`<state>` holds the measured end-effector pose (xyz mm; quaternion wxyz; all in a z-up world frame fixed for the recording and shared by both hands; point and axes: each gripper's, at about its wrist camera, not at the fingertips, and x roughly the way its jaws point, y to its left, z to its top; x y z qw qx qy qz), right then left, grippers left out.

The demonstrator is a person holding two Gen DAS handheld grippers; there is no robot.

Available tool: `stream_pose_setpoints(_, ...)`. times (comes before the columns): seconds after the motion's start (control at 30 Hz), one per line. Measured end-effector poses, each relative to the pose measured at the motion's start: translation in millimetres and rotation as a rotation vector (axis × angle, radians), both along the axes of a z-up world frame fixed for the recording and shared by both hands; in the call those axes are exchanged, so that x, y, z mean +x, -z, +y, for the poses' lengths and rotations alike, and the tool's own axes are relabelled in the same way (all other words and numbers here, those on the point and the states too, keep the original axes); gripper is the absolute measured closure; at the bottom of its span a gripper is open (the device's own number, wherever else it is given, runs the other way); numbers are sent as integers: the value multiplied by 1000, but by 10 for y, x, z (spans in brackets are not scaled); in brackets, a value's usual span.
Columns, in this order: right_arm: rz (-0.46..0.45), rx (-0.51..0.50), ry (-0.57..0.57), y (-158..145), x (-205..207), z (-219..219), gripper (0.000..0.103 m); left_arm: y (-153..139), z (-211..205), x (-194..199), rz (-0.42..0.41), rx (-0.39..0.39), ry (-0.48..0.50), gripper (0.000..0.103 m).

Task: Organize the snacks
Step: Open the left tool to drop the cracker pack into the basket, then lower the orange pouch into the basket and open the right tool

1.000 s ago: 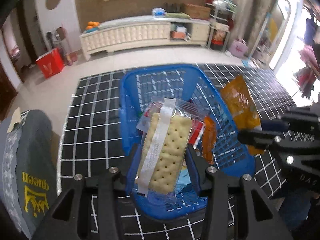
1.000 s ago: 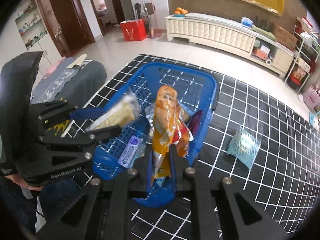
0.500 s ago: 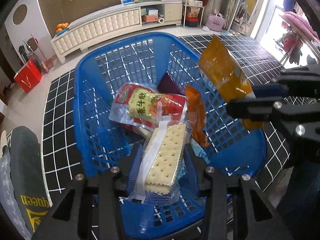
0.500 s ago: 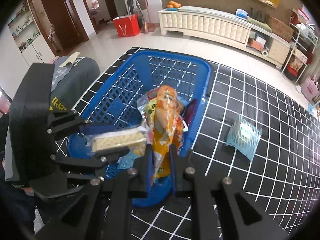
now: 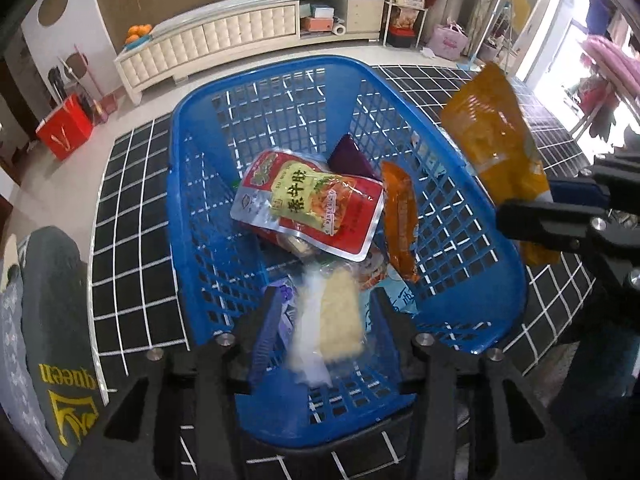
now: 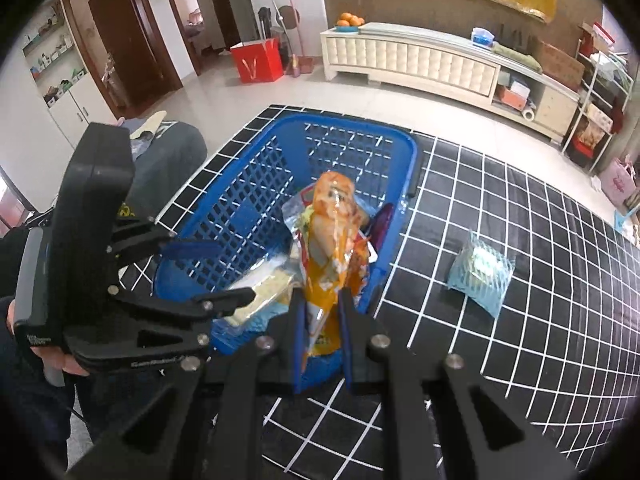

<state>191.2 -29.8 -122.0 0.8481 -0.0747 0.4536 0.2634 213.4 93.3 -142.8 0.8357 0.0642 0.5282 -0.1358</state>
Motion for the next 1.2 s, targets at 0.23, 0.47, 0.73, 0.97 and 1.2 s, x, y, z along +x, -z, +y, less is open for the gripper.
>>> stream_pose_setpoints(0.23, -14, -1, -21, -70, -25, 44, 84, -197, 38, -114, -49, 0, -16, 48)
stream_pose_setpoints(0.47, -37, -18, -48, -162, 63, 186, 84, -463, 207, -191, -108, 5, -62, 48)
stream_pose_setpoints(0.73, -36, -73, -83, -103, 288, 419, 84, -584, 557, -136, -140, -38, -153, 48)
stream_pose_setpoints(0.97, -6, -158, -83, 26, 598, 577, 84, -585, 743, 51, -143, -59, -197, 48)
stream_pose_setpoints(1.2, 28, -258, -79, 193, 953, 696, 84, -541, 828, 294, -135, -86, -207, 48)
